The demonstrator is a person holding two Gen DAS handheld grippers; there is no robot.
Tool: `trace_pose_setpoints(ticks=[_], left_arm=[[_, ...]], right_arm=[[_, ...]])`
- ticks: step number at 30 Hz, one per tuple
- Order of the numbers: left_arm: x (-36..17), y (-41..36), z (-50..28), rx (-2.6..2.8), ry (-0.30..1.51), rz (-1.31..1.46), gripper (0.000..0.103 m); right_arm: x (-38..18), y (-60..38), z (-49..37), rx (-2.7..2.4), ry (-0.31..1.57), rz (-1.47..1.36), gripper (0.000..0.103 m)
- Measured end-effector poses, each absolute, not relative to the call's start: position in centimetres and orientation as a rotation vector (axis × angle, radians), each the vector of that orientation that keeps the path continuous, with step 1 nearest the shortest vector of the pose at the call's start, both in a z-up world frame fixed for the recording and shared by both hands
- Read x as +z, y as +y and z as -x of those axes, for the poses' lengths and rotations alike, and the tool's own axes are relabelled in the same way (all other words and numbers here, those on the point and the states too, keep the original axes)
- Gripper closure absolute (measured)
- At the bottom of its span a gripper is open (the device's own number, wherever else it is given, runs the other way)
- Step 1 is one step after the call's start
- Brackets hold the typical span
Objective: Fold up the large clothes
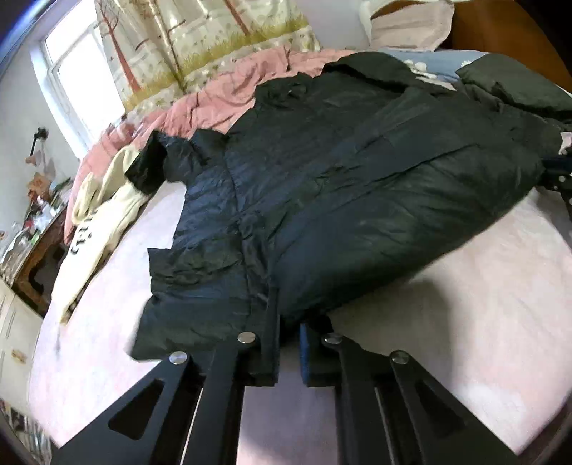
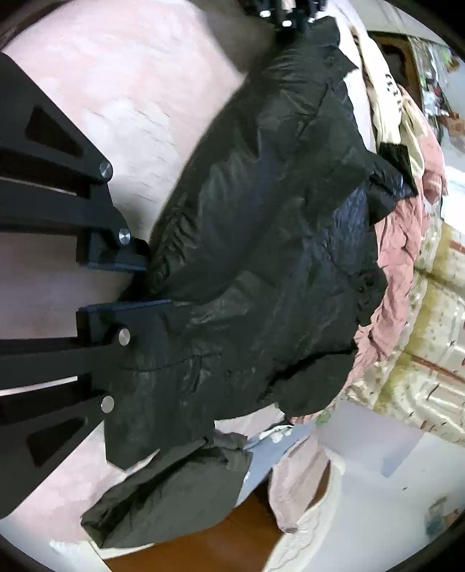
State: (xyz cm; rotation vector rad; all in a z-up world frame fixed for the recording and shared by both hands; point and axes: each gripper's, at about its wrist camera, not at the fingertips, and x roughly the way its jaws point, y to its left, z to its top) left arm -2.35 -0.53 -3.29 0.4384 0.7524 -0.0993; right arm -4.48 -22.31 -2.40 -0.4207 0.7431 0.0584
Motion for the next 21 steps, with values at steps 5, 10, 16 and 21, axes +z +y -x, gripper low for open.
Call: trace_pose_setpoints(ticks=[5,10,16,21], left_arm=[[-1.5,1.9,7.6,-0.062,0.805,-0.31,0.095],[-1.1,2.7,10.5,-0.069,0.728,-0.282,0.078],[1.6,1.0,9.5,-0.232,0.617,-0.145,0.071],[2.4,-2.9,5.7,-0.418,0.619,-0.08,0.067]], right_arm=[[-0.7,-23.5,9.8,0.1,0.767,0.316,0.092],[0.0,-24.7,12.4,0.08,0.723,0.265,0.091],[1.5,-27.1,11.1,0.1,0.67,0.063,0.054],[1.7,-29.2,7.7,0.153,0.682,0.004,0.054]])
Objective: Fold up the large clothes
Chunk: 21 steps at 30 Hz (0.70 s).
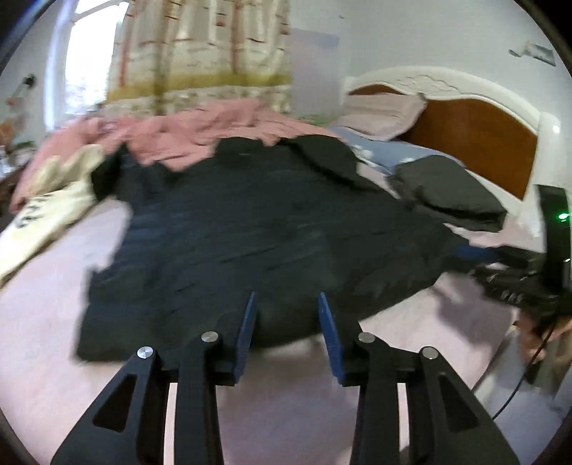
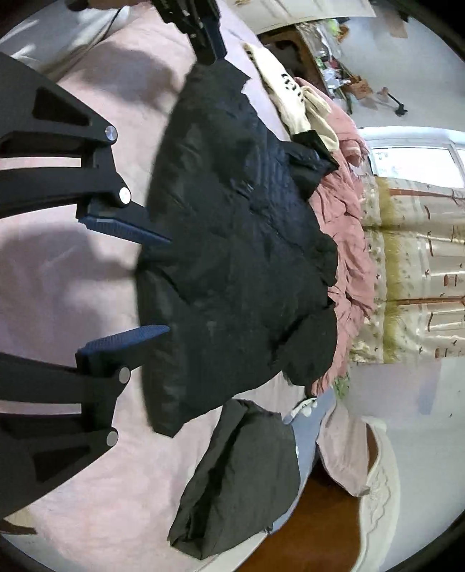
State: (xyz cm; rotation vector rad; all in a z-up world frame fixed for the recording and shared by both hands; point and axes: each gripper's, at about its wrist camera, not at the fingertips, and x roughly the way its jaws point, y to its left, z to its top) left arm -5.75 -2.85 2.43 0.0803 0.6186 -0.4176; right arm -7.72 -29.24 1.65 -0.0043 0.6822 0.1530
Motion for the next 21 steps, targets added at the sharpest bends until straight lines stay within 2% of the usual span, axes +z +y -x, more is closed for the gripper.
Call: trace_pose_setpoints(ticks=[6,11,14,17,19,21], left_arm=[[-0.6,-8.3,-0.7,-0.351,0.674,-0.191,0.065],[-3.0,-6.2,-3.8,-0.328,0.738,-0.062,0.064],[-2.8,-4.7,-4.2,-0.352,0.735,0.028,0.065],[-2.4,-3.1,-3.6,-0.373,0.714,0.088,0.059],[-1.2,-2.0,-2.1,-0.32,0.652,0.065,0.045],[0.2,-0.5,-0.1,-0.238,0.577,0.026,0.037]], right_arm=[[-0.2,-29.4,3.1,0.142,0.77,0.056,0.054],[-1.4,-30.8,1.6,-0.075,0.762,0.132,0.054],[-1.2,-33.1,1.5,-0.074,0.759,0.005,0.054],[-0.2,-34.8,2.8,-0.071,0.692,-0.072,0.054],[0.7,-35.5,4.2,-0.137,0.619,-0.055,0.052],[1.1,-36.6,5.5,-0.159,0.579,-0.074,0.049]])
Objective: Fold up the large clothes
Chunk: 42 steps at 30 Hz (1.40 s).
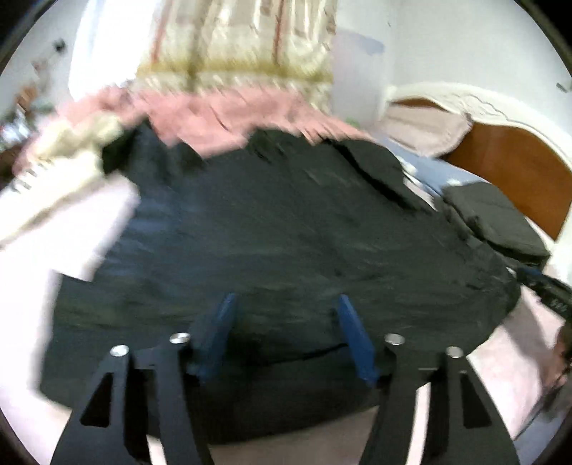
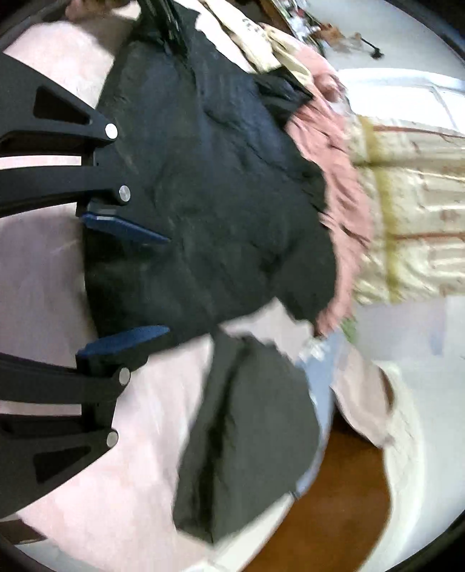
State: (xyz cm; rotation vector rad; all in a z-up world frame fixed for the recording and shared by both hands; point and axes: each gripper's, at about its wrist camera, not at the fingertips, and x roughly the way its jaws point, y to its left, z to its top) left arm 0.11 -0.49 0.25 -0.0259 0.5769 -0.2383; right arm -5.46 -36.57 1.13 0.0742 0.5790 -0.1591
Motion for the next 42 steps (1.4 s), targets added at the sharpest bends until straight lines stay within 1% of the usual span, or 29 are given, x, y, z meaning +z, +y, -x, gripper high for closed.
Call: trace_pose_setpoints(ticks=[2,4,6,11,15,18,20,22,26,28,32,33,34,35,37,39,40,41,42], left_arm=[[1.8,1.5,1.4,-0.188,0.532,0.032,0.036],[2.9,4.3,2.7,-0.144,0.5,0.102,0.03],[2.9,6.9,3.7,-0.123,0.482,0.185,0.029],[1.0,9.9,4.6,0.008,0.557,0.168,0.029],[-1.0,11.2,4.1,0.156,0.666,0.137,0.028],[-1.6,10.7,4.3,0.133,0.663,0.119,0.03],[-0.5,8.7,5.4,0.027,0.583,0.054,0.03],[0.2,5.8,6.4,-0.034,0.514,-0.077,0.03],[-0.8,1.2,6.9,-0.261,0.516,-0.197,0.03],[-1.4,-0.8,7.2,-0.281,0.512,-0.286,0.029],[-3.6,-2.4,5.8,-0.207,0.589,-0.422,0.029],[-4.1,-2.3,5.5,-0.175,0.594,-0.452,0.029],[-4.6,-2.4,5.0,-0.129,0.577,-0.493,0.027],[-5.1,-2.5,4.5,-0.073,0.564,-0.547,0.026],[-5.2,-2.8,3.5,-0.06,0.567,-0.547,0.026],[-5.2,-3.0,2.8,-0.049,0.571,-0.544,0.027],[-5.4,-2.9,2.0,-0.048,0.579,-0.547,0.039],[-5.6,-2.8,1.4,-0.051,0.587,-0.549,0.056],[-5.8,-2.9,0.9,-0.043,0.615,-0.566,0.096]], right_arm=[[1.2,-38.0,6.7,-0.142,0.578,-0.156,0.042],[0.8,-39.4,7.4,-0.123,0.604,-0.243,0.042],[0.4,-40.4,7.8,-0.121,0.626,-0.296,0.042],[-0.9,-40.2,7.1,-0.088,0.69,-0.361,0.042],[-1.6,-39.4,6.2,-0.058,0.743,-0.362,0.042],[-1.4,-38.8,6.7,-0.048,0.728,-0.343,0.042],[-0.1,-37.2,7.9,-0.009,0.647,-0.245,0.042],[0.9,-34.6,8.6,0.067,0.593,-0.12,0.042],[1.1,-28.8,8.6,0.037,0.515,0.207,0.042],[0.4,-26.7,8.2,0.112,0.543,0.288,0.042],[-1.7,-23.1,8.2,0.165,0.603,0.49,0.041],[-2.1,-22.6,8.0,0.16,0.615,0.523,0.038],[-2.6,-22.2,7.7,0.138,0.623,0.56,0.028],[-3.1,-22.0,7.5,0.107,0.625,0.598,0.022],[-3.7,-21.2,6.4,0.038,0.62,0.661,0.018],[-3.5,-21.0,5.3,0.011,0.64,0.636,0.018],[-3.5,-21.1,5.0,0.015,0.649,0.618,0.033],[-3.6,-21.2,4.7,0.021,0.662,0.605,0.069],[-3.8,-21.3,4.5,0.015,0.682,0.598,0.083]])
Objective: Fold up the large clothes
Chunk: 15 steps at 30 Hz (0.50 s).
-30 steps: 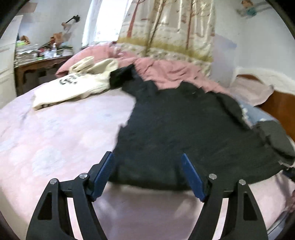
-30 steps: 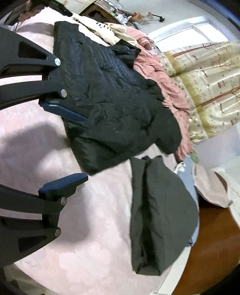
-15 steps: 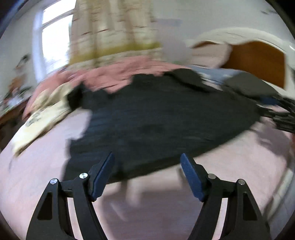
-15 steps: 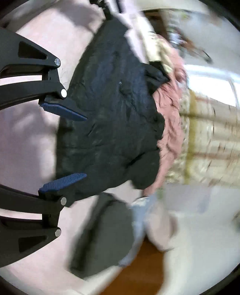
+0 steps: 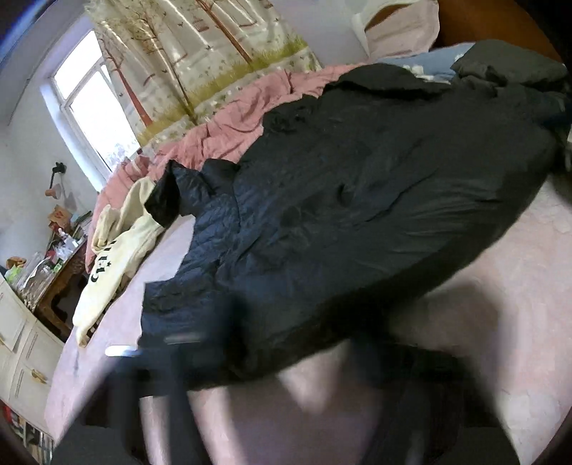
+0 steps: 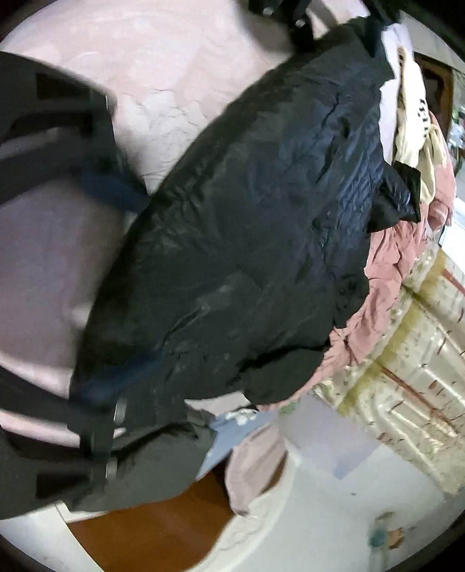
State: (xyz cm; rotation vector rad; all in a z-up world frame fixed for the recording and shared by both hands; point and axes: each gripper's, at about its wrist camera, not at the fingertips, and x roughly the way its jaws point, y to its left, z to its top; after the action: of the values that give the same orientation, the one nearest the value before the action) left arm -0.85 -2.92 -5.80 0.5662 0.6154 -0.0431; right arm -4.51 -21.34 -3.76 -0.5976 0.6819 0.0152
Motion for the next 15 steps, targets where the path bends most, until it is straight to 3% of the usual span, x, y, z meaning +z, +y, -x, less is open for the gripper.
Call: trace_pose_setpoints(ticks=[2,9,13,15], left_arm=[[-5.8,-3.4,1.2,-0.034,0.666,-0.612,0.098],[-0.8,-1.6,9.1,-0.102,0.777,-0.487,0.097],[0.5,-0.6,12.3,-0.128,0.818,-0.447,0.081],[1.3,-0.4,12.4,-0.127,0.802,-0.433,0.076]], right_arm=[[-3.8,-21.3,4.9,0.019,0.686,0.596,0.094],[-0.9,-22.8,11.9,0.139,0.79,0.451,0.094],[0.8,-24.0,14.7,0.202,0.851,0.338,0.094],[2.1,-24.6,14.6,0.207,0.847,0.299,0.088]])
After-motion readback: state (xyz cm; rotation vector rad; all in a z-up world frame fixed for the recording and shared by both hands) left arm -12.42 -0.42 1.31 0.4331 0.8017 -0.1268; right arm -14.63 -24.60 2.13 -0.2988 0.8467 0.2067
